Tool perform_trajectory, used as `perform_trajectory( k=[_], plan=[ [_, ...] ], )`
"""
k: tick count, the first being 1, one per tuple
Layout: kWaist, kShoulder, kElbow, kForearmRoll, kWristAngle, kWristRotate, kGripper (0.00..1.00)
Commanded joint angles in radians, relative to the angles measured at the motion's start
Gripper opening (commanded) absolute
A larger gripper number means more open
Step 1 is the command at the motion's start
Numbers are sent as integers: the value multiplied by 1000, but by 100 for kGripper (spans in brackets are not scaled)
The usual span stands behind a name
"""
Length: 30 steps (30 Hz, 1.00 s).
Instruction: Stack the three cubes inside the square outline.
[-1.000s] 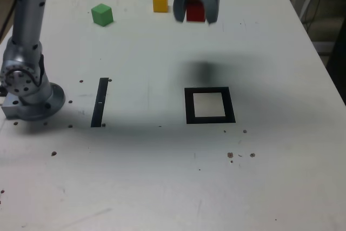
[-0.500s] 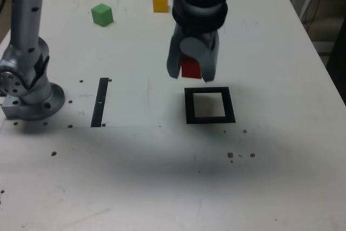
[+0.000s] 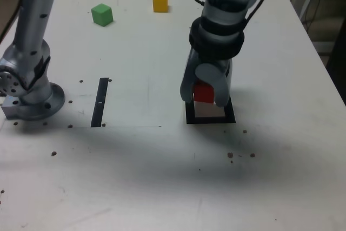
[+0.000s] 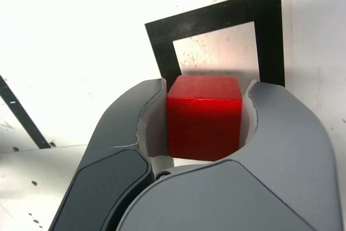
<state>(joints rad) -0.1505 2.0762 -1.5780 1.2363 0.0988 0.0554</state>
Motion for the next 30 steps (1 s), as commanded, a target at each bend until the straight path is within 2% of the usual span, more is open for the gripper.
perform_trajectory(
  k=[1, 5, 13, 24, 26, 30],
  plan=[
    [0, 12, 1, -18, 7, -2, 25],
    [0, 18, 8, -38, 15, -2, 27],
    [6, 23, 40, -70, 30, -3, 42],
    [12, 27, 60, -89, 32, -3, 45],
    [13, 27, 62, -91, 33, -3, 51],
    [14, 28, 64, -94, 34, 1, 72]
  ],
)
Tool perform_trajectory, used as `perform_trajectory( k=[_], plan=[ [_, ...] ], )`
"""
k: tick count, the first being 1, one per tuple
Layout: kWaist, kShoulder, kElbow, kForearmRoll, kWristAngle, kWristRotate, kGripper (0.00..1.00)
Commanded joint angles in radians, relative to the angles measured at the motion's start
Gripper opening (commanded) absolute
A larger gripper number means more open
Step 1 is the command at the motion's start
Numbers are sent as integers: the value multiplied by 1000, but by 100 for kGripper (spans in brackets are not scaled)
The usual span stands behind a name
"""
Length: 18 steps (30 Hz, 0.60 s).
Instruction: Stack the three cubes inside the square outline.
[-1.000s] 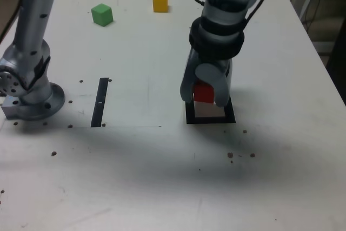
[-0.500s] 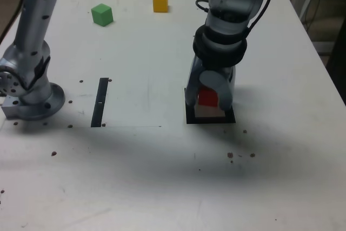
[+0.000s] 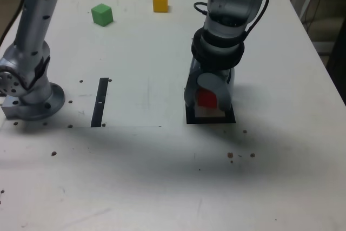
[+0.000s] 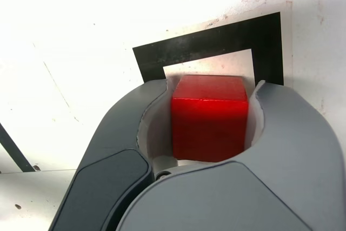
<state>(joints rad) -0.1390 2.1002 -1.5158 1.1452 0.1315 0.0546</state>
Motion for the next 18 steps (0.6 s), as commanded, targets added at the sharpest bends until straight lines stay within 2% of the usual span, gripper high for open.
perform_trajectory(
  k=[1, 4, 12, 18],
  plan=[
    [2, 4, 2, -4, 1, 3, 77],
    [2, 4, 5, -6, 0, 5, 84],
    [3, -4, 16, 0, 1, 1, 91],
    [6, -74, 32, 8, 19, -2, 100]
  ],
)
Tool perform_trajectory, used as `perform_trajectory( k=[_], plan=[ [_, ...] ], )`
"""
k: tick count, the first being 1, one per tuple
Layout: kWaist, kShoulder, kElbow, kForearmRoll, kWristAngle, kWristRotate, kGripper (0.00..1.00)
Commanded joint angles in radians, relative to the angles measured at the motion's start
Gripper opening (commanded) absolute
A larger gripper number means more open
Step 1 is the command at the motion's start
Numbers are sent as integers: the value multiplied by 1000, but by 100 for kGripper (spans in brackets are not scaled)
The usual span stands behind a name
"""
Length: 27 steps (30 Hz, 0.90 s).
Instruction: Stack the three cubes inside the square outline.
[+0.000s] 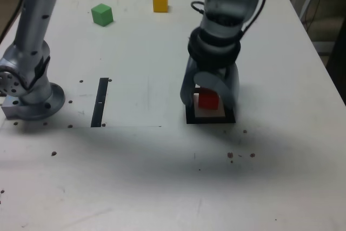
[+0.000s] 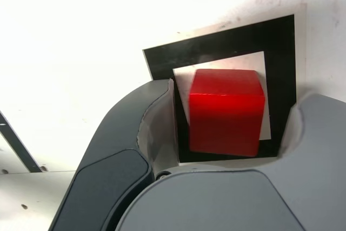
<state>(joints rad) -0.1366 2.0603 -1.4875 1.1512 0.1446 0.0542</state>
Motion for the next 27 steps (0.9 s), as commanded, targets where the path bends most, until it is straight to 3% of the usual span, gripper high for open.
perform_trajectory(
  k=[1, 9, 15, 21, 27],
  plan=[
    [6, -55, 9, 0, 10, 0, 100],
    [107, -204, 36, -1, 33, 123, 100],
    [254, -273, 26, 5, 101, 264, 100],
    [425, -281, -25, 11, 163, 396, 100],
    [602, -254, -102, 17, 173, 533, 99]
  ],
)
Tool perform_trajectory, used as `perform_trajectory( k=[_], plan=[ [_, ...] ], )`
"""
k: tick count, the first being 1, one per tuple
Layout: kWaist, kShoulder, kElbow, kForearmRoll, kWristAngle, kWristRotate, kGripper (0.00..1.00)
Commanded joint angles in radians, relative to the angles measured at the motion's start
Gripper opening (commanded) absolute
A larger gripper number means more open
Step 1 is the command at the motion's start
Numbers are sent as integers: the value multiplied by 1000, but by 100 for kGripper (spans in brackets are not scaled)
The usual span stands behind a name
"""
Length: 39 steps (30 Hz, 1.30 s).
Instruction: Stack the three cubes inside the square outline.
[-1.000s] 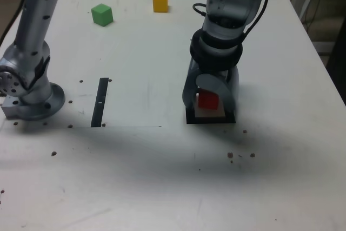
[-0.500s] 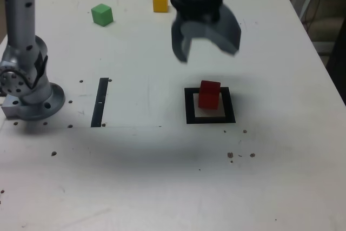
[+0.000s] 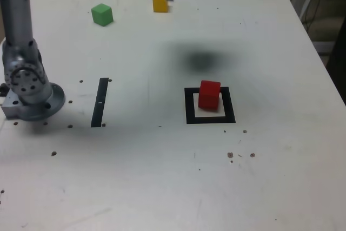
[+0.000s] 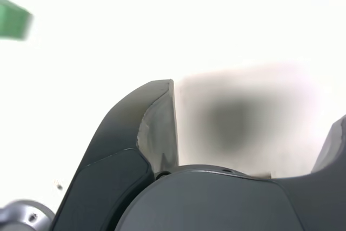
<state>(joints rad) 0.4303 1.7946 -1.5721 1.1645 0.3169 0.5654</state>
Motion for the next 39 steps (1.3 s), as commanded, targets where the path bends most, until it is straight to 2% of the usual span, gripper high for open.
perform_trajectory(
  k=[1, 10, 16, 22, 26, 39],
  plan=[
    [60, 17, -28, 5, 1, 40, 99],
    [240, 111, -112, 16, 2, 158, 98],
    [333, 201, -199, 62, 0, 207, 97],
    [439, 293, -284, 89, -27, 269, 97],
    [463, 345, -312, 90, -41, 294, 97],
    [478, 464, -336, 90, -54, 325, 93]
  ],
)
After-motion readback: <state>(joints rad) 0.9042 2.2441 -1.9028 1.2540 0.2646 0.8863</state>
